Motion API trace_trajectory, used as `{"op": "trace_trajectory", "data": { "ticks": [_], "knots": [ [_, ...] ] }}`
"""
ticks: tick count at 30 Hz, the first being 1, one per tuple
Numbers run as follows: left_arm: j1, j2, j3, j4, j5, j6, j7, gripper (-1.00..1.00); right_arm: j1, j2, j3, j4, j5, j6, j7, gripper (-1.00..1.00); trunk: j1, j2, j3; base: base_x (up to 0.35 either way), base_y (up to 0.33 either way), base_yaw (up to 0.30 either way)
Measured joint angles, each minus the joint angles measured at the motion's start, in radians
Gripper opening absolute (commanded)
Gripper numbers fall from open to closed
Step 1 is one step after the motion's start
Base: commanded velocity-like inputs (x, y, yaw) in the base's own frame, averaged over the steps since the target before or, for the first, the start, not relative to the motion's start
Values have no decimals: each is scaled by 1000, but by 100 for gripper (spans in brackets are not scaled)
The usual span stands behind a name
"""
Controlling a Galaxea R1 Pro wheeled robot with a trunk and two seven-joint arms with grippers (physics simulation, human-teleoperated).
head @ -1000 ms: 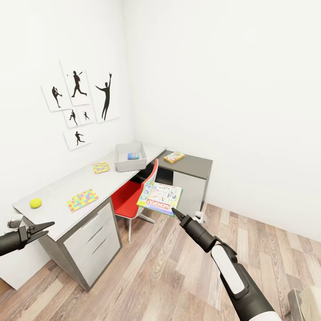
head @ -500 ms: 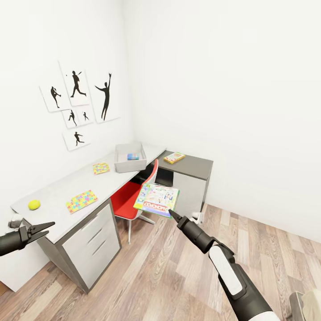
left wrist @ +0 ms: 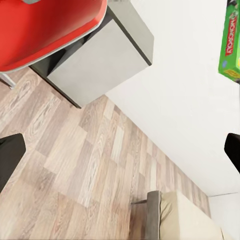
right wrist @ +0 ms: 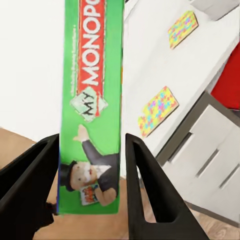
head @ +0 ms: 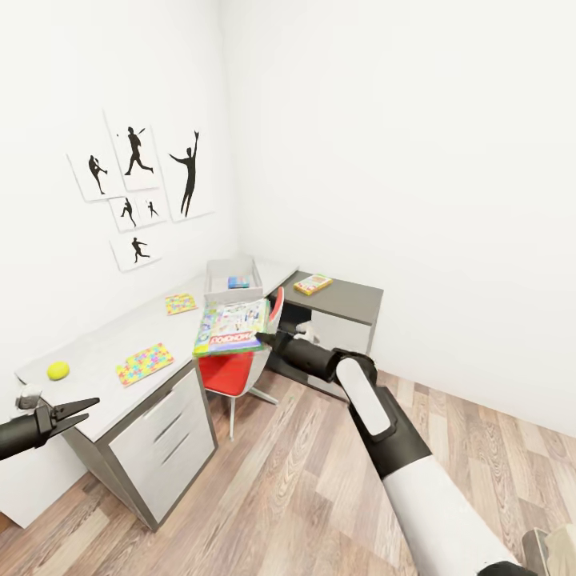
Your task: Put all the toys in the child's room - the three board games (two on the bed and one on the table), the two jigsaw puzzles on the table, and the tennis ball on the table - inside the toy box on the table in the child's room.
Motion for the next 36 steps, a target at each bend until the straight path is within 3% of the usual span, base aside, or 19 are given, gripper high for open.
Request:
{"op": "trace_trajectory", "data": {
  "ticks": [4, 14, 17, 20, 22, 27, 32, 36],
  "knots": [
    [0, 0, 1, 0, 0, 0, 0, 100, -128, 9, -4, 8, -13, 44, -42, -100, 0, 0, 0, 0, 0, 0],
    [-1, 8, 7, 0, 0, 3, -9, 100, -297, 10, -45, 105, -74, 95, -155, -100, 0, 0, 0, 32, 0, 0],
    [0, 11, 8, 1, 1, 3, -79, 100, -353, 10, -56, 189, -115, 106, -161, -100, 0, 0, 0, 77, 0, 0],
    [-2, 13, 2, 0, -3, 1, -222, 100, -467, 11, -60, 357, -203, 155, -163, -100, 0, 0, 0, 23, 0, 0],
    [-3, 15, 0, -9, -3, 1, -264, 100, -526, 11, -60, 473, -246, 191, -164, -100, 0, 0, 0, 8, 0, 0],
    [-3, 14, -11, -29, 0, 0, -264, 100, -578, 11, -61, 576, -293, 247, -160, -100, 0, 0, 0, 2, 0, 0],
    [-3, 10, -67, -54, 3, 1, -265, 100, -585, 11, -64, 593, -300, 263, -156, -100, 0, 0, 0, 0, 0, 0],
    [-6, 11, -83, -60, 4, 3, -265, 100, -586, 11, -84, 595, -319, 261, -143, -100, 0, 0, 0, 48, 50, 0]
  ]
}}
